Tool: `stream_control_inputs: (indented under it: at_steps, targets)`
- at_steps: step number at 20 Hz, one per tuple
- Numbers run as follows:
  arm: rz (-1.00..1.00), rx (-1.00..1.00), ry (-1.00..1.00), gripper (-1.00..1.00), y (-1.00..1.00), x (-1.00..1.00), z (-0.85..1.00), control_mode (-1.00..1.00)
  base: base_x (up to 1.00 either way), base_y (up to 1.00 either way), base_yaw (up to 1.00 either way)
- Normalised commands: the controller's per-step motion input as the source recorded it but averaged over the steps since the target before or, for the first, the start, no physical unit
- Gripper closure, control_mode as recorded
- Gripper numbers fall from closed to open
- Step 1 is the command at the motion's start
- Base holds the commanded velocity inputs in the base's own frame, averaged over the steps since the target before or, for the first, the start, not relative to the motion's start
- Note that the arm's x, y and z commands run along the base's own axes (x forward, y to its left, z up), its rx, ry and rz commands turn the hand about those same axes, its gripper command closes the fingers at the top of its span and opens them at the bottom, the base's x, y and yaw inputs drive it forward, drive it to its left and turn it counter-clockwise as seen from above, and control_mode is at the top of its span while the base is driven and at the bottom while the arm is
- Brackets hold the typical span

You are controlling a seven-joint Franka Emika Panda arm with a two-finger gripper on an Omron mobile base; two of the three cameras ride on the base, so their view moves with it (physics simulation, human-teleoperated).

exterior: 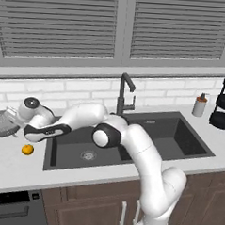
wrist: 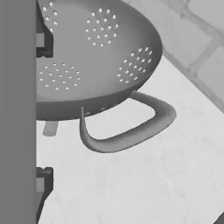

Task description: Put the colander in the sink, put the tangerine in the colander, and turn on the sink faucet and pour water over the colander.

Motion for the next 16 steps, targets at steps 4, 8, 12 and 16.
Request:
stream_control_inputs:
  at_steps: [4, 8, 12, 16]
  targets:
    - [-0.06, -0.04, 0.13, -1.0, 0.34, 0.29, -0.25, -1.0, 0.0, 0.0, 0.0]
    - [-0.03, -0.02, 0.11, 1.0, 0.15, 0.05, -0.24, -1.0, 0.0, 0.0, 0.0]
    - [-0.13, 0.0, 0.0, 1.0, -0.12, -0.27, -0.17, -1.0, 0.0, 0.0, 0.0]
    - [-0.19, 0.05, -0.05, 1.0, -0.35, -0.5, -0.02, -1.0, 0.0, 0.0, 0.0]
